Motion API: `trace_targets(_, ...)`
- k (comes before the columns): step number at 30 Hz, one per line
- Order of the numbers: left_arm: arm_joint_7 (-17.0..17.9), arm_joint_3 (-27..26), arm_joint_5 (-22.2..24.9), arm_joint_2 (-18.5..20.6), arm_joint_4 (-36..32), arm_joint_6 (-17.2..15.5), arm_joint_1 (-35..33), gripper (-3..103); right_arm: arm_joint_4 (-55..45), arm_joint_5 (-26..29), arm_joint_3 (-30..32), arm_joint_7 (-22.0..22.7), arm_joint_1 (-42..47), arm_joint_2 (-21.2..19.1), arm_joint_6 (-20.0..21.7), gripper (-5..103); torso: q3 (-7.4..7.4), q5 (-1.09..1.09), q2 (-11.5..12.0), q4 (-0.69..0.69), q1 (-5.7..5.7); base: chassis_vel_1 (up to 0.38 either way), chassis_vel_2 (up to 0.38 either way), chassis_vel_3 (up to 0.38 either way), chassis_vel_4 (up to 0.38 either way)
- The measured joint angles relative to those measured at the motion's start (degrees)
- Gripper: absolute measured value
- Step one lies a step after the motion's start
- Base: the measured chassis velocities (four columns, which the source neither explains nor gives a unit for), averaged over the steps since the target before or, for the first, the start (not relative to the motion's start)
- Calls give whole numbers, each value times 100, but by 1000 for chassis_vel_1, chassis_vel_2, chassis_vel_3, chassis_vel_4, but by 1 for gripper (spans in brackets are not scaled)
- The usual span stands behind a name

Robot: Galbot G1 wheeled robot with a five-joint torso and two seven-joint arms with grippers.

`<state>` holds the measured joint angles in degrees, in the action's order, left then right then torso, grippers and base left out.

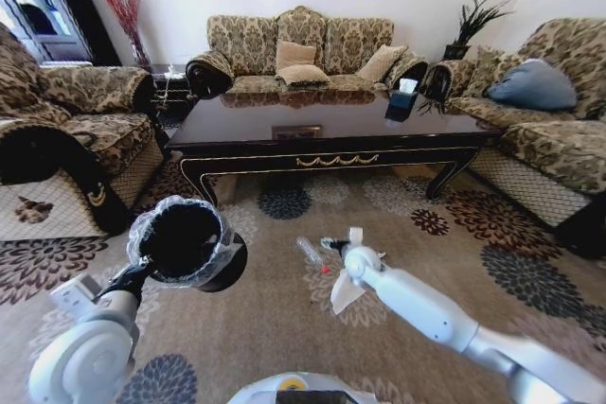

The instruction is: Move to the front of the table and pick up the trash from the floor, then place it into the trash bin.

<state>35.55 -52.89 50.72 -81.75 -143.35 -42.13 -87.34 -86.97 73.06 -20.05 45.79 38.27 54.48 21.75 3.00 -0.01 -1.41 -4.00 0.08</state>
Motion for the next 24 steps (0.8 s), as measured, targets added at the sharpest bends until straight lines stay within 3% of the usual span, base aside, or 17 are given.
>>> trace_targets(5,-5,43,-26,-100,-1,0,-43,3,203,256,141,484,353,286,263,100,0,1,0,-1,0,0,0,0,0)
trace_targets(12,-16,62,-127,-130,-1,0,-142,3,439,311,144,748,552,545,485,100,0,0,1,-1,0,0,0,0,0)
trace_targets(24,-34,55,-257,-99,1,0,-213,3,1154,-13,174,670,443,1126,472,100,0,1,1,1,0,0,0,0,0)
